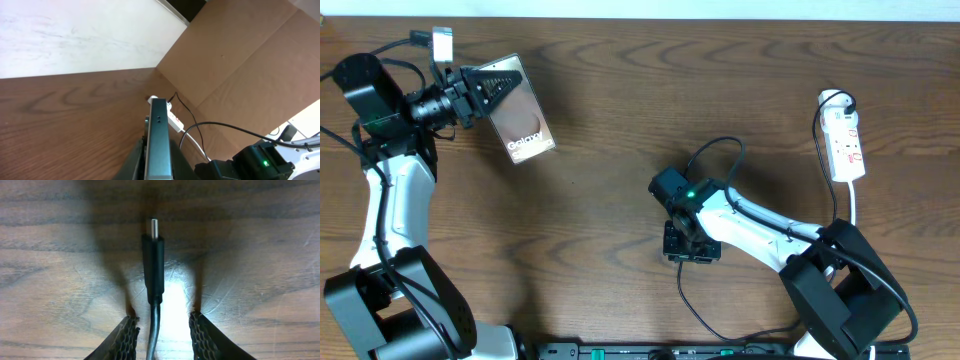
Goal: Plug charger to phone and switch on socket
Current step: 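Close the right gripper firmly on the USB-C plug body, then lift the plug with the right gripper toward the phone's bottom end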
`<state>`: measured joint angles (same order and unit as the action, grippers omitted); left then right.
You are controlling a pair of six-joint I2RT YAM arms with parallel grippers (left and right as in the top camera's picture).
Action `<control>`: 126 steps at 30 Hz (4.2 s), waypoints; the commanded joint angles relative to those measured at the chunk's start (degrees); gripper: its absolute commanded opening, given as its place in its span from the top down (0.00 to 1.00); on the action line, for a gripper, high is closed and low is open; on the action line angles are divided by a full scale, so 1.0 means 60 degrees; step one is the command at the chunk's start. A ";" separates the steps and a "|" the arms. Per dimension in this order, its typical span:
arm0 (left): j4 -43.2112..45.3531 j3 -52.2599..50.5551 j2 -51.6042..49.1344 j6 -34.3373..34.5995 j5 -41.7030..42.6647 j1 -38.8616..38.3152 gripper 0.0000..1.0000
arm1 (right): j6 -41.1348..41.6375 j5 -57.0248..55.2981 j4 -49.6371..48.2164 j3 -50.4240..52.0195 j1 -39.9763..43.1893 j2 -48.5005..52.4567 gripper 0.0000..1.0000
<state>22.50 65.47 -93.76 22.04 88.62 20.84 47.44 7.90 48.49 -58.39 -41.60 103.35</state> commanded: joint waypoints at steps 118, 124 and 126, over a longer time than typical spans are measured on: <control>0.0058 0.0033 -0.0036 0.0372 0.0233 -0.0004 0.92 | -0.4932 0.8193 -0.7654 0.0321 0.0608 0.0157 0.99; 0.0058 0.0033 -0.0036 0.0623 0.0233 -0.0004 0.93 | -0.5315 0.9329 -0.9486 0.0321 0.0597 0.0157 0.99; 0.0058 0.0033 -0.0036 0.0747 0.0229 -0.0004 0.93 | -0.5406 0.9333 -0.9730 0.0321 0.0597 0.0157 0.99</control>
<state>22.52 65.47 -93.76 24.45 88.62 20.84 18.52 58.24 -8.71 -56.51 -37.74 104.14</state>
